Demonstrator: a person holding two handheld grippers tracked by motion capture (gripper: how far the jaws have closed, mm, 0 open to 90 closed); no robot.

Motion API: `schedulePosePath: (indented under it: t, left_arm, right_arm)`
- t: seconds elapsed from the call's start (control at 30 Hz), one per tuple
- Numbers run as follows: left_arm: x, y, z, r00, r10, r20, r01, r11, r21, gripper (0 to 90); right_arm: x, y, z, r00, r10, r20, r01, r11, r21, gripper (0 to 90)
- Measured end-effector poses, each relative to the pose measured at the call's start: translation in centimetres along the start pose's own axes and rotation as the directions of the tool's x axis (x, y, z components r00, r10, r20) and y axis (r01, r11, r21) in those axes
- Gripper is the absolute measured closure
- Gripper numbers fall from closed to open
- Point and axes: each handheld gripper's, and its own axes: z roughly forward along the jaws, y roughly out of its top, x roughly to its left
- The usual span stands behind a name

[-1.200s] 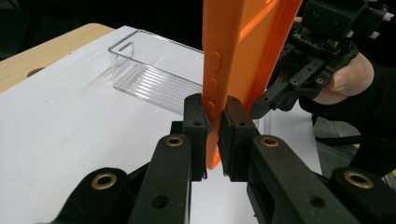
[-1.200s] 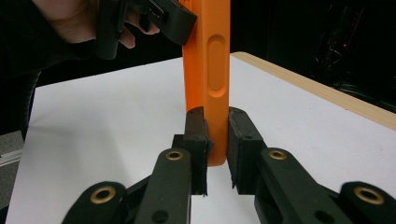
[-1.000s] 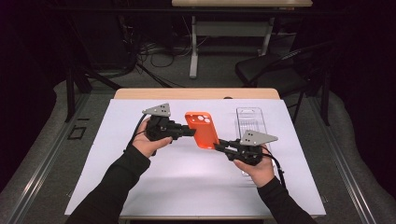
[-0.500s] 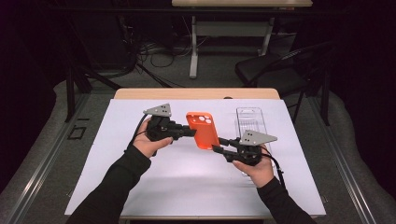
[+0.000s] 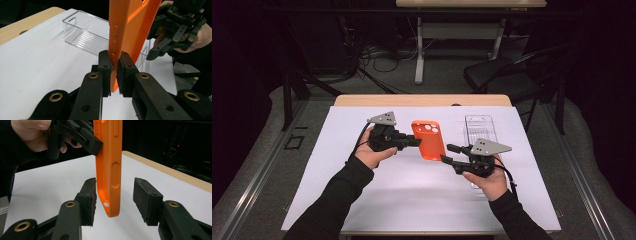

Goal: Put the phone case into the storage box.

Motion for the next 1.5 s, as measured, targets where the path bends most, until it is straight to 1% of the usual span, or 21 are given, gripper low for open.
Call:
schedulePosePath:
  t: [0.13, 0.23, 0.4, 0.5, 0.57, 0.67, 0.77, 0.83, 0.93, 1.0, 1.1, 1.3, 1.37, 1.43, 1.5]
  left_arm:
    - [0.0, 0.0, 0.0, 0.9998, -0.009, -0.020, 0.010, 1.0000, 0.003, 82.4]
    - [0.0, 0.0, 0.0, 0.9993, -0.010, -0.036, 0.011, 0.9998, 0.015, 82.3]
    - [-0.1, 0.0, 0.0, 0.9985, -0.016, -0.052, 0.016, 0.9997, 0.017, 82.3]
    - [-0.2, 0.0, 0.0, 0.9972, -0.017, -0.073, 0.019, 0.9995, 0.025, 82.3]
    - [-0.3, 0.0, 0.1, 0.9966, -0.017, -0.080, 0.020, 0.9994, 0.030, 82.3]
    - [-0.3, 0.1, 0.1, 0.9953, -0.018, -0.095, 0.022, 0.9988, 0.043, 82.3]
    - [-0.4, 0.1, 0.2, 0.9938, -0.025, -0.108, 0.030, 0.9985, 0.045, 82.3]
    - [-0.4, 0.0, 0.2, 0.9925, -0.034, -0.117, 0.039, 0.9981, 0.048, 82.3]
    - [-0.5, 0.1, 0.2, 0.9905, -0.039, -0.132, 0.047, 0.9972, 0.057, 82.2]
    - [-0.7, 0.1, 0.2, 0.9889, -0.041, -0.143, 0.050, 0.9969, 0.061, 82.3]
    - [-0.9, 0.1, 0.2, 0.9848, -0.045, -0.168, 0.057, 0.9960, 0.068, 82.2]
    - [-1.4, 0.2, 0.4, 0.9777, -0.059, -0.202, 0.074, 0.9948, 0.070, 82.2]
    - [-1.5, 0.2, 0.5, 0.9748, -0.062, -0.214, 0.079, 0.9943, 0.072, 82.2]
    - [-1.5, 0.2, 0.5, 0.9742, -0.067, -0.215, 0.085, 0.9936, 0.074, 82.2]
    - [-1.6, 0.2, 0.6, 0.9725, -0.069, -0.222, 0.088, 0.9931, 0.077, 82.2]
  right_arm:
    - [0.0, 0.0, -0.1, 0.9999, -0.004, 0.011, 0.004, 1.000, 0.006, 51.9]
    - [0.0, 0.1, -0.2, 0.9997, -0.014, 0.019, 0.013, 1.000, 0.005, 51.5]
    - [0.1, 0.3, -0.4, 0.9989, -0.030, 0.036, 0.029, 0.999, 0.014, 50.6]
    - [0.1, 0.4, -0.6, 0.9979, -0.041, 0.051, 0.040, 0.999, 0.023, 49.6]
    - [0.1, 0.5, -0.7, 0.9976, -0.042, 0.055, 0.041, 0.999, 0.025, 48.5]
    - [0.2, 0.8, -0.8, 0.9968, -0.054, 0.060, 0.052, 0.998, 0.031, 48.0]
    - [0.4, 1.2, -0.8, 0.9958, -0.067, 0.062, 0.065, 0.997, 0.036, 47.1]
    - [0.5, 1.5, -0.8, 0.9943, -0.082, 0.068, 0.079, 0.996, 0.044, 46.5]
    - [0.6, 1.8, -0.8, 0.9939, -0.084, 0.071, 0.081, 0.995, 0.052, 46.1]
    - [0.6, 2.1, -0.8, 0.9925, -0.094, 0.078, 0.090, 0.994, 0.062, 44.9]
    - [0.6, 2.6, -0.8, 0.9866, -0.128, 0.102, 0.120, 0.990, 0.077, 43.2]
    - [0.6, 3.7, -0.9, 0.9819, -0.137, 0.130, 0.125, 0.987, 0.096, 42.0]
    - [0.6, 4.1, -0.9, 0.9829, -0.131, 0.129, 0.120, 0.988, 0.096, 42.2]
    - [0.6, 4.3, -0.9, 0.9814, -0.140, 0.132, 0.126, 0.987, 0.103, 42.5]
    - [0.7, 4.5, -0.9, 0.9772, -0.158, 0.142, 0.142, 0.983, 0.114, 42.8]
